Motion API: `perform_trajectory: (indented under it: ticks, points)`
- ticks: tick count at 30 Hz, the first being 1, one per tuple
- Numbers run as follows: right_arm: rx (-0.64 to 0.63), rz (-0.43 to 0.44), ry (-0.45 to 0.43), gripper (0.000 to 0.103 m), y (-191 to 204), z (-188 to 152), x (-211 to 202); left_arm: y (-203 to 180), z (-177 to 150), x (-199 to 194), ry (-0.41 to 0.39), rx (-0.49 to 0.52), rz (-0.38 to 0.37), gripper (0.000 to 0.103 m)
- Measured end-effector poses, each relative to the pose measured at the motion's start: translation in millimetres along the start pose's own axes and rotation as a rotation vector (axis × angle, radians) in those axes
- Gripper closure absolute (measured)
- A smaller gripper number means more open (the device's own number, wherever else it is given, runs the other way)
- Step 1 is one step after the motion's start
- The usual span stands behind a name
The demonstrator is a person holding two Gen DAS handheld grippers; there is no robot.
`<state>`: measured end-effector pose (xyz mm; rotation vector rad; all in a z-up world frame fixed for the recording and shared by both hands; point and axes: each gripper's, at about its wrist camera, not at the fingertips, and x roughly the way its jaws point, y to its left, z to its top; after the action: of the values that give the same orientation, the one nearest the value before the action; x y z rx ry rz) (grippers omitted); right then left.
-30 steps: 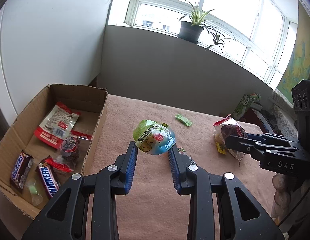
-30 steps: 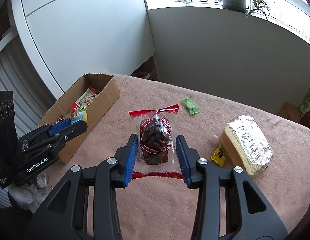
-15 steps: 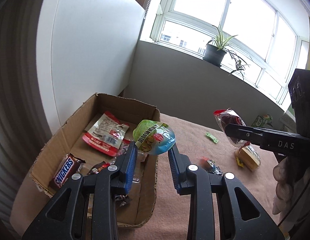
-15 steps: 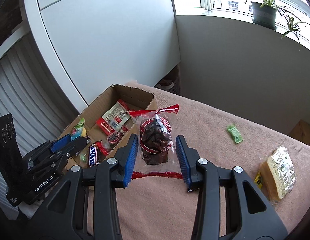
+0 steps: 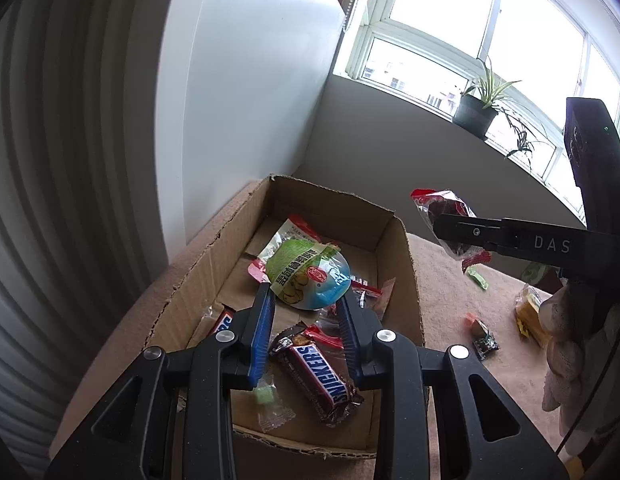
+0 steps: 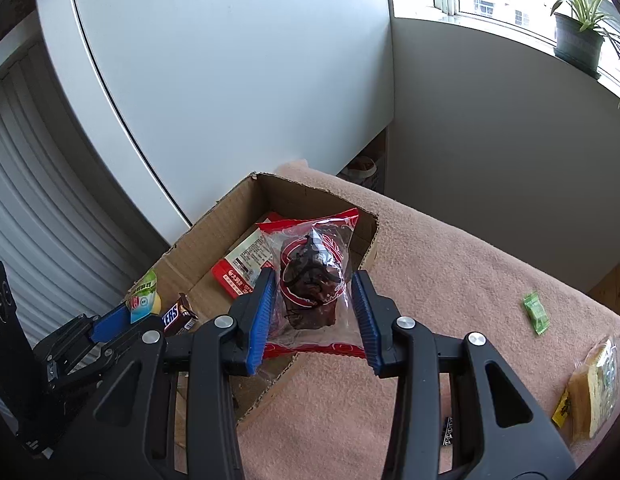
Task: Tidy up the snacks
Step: 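Carry both pouches to the box and open both tools over it, then move the right tool to the bagged bread loaf and close on it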
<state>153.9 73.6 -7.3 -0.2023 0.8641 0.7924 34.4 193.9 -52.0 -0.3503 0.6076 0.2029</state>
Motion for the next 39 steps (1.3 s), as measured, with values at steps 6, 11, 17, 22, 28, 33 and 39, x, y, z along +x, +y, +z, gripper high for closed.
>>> perform_trajectory:
  ticks: [6, 11, 17, 22, 28, 33, 39]
  points:
    - [-0.013, 0.001, 0.009, 0.061, 9.2, 9.9, 17.9, 7.1, 0.3, 2.7, 0.006, -0.009, 0.022, 0.068]
    - [0.014, -0.004, -0.047, 0.01, 10.9, 14.9, 14.3, 10.4, 0.1, 0.0, -0.005, -0.016, 0.044, 0.035]
    - [0.041, -0.002, -0.059, 0.004, 3.6, 15.5, 8.4, 9.1, -0.6, -3.5, -0.02, -0.01, 0.045, 0.028]
    - [0.063, -0.003, -0.062, 0.004, -6.0, 11.2, 1.1, 4.8, -0.3, -3.6, -0.022, -0.004, 0.044, 0.028]
    - [0.077, -0.02, -0.071, 0.004, -21.5, 3.8, -12.9, -7.8, -2.4, -2.8, -0.018, 0.017, 0.039, 0.028]
    - [0.098, -0.04, -0.083, 0.004, -42.7, -6.2, -30.0, -25.3, -3.0, -0.5, -0.015, 0.036, 0.027, 0.028]
    - [0.158, -0.073, -0.097, 0.004, -86.2, -26.1, -51.7, -56.3, -10.0, 2.8, -0.006, 0.09, 0.003, 0.028]
